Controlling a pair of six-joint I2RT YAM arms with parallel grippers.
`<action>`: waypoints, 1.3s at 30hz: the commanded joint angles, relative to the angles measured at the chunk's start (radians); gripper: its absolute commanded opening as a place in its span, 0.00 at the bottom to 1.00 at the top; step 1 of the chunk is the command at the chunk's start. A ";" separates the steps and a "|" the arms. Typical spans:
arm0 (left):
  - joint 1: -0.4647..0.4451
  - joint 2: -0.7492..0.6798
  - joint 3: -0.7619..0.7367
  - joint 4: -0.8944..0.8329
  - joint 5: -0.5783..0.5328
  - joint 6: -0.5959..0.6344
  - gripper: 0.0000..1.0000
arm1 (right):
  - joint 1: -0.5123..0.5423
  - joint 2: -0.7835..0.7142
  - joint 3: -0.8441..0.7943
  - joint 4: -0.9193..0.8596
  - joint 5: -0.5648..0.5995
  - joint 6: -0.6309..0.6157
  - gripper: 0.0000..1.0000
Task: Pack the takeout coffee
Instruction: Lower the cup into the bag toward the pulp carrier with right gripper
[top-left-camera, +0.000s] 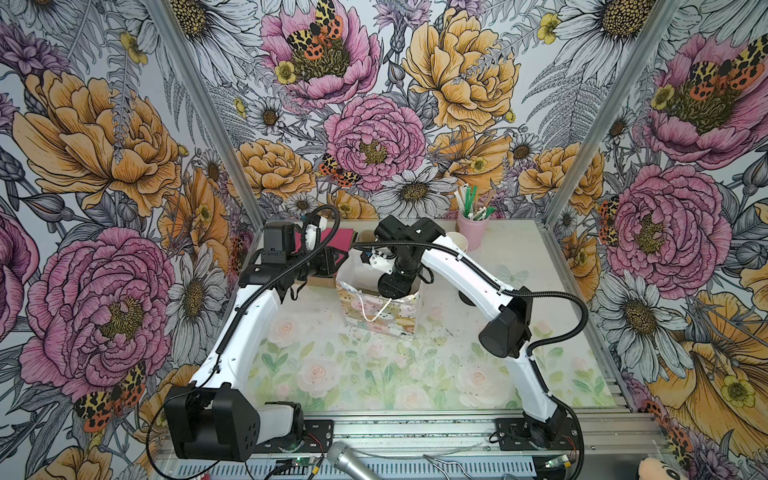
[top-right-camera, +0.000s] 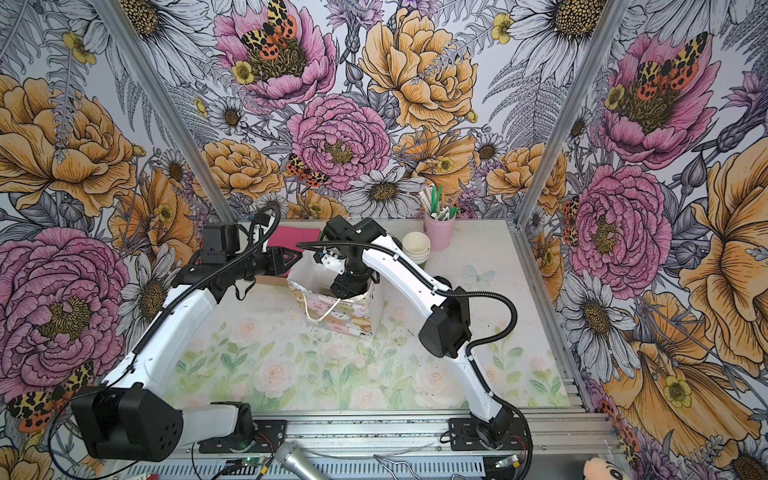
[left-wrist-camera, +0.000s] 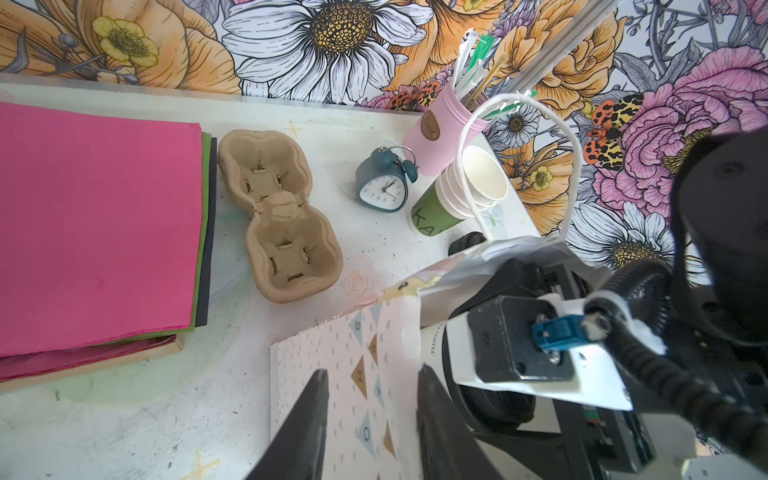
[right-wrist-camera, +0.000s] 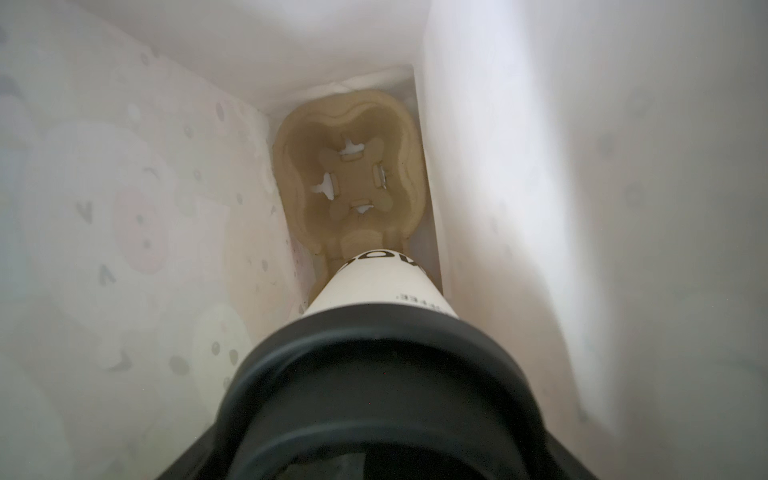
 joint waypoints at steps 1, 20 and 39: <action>-0.008 0.008 0.027 -0.005 0.015 -0.006 0.37 | -0.003 0.025 -0.008 -0.004 -0.004 -0.017 0.74; -0.022 0.030 0.034 -0.004 0.006 -0.004 0.37 | -0.008 0.070 -0.036 -0.004 -0.001 -0.020 0.73; -0.022 0.028 0.036 -0.005 0.001 -0.002 0.37 | -0.008 0.084 -0.053 -0.001 0.012 -0.018 0.73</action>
